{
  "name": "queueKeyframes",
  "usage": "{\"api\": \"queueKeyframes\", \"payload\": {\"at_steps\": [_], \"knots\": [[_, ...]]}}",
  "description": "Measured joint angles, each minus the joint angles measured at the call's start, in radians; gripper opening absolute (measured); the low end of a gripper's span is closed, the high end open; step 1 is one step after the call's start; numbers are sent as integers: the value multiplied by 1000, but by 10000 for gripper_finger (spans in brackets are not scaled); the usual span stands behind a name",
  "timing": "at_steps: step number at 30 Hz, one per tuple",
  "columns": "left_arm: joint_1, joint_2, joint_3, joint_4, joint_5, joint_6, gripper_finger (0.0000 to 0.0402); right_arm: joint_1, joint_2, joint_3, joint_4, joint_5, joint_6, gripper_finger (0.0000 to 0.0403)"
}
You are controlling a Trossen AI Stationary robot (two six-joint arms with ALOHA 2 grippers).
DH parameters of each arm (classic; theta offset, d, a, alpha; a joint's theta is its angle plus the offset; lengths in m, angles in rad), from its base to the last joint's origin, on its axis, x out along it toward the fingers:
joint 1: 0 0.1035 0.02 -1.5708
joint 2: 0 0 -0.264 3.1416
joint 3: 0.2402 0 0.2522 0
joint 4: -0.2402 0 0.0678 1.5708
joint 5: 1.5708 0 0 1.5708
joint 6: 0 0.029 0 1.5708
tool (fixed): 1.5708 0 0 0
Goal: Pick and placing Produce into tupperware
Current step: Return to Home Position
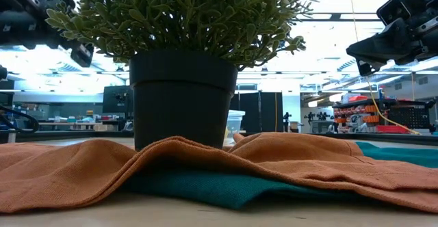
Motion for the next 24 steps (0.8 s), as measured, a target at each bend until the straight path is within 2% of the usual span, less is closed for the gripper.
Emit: {"api": "queueKeyframes", "payload": {"at_steps": [5, 16, 24], "knots": [[0, 0, 0, -87, -16, 0, 26, 0, 0, 0, 0, 0, 0, 0], [0, 2, 3, -123, -22, 14, 6, 0, 0, 0, 0, 0, 0, 0], [0, 2, 3, -128, -21, -59, 42, 0, 0, 0, 0, 0, 0, 0]]}}
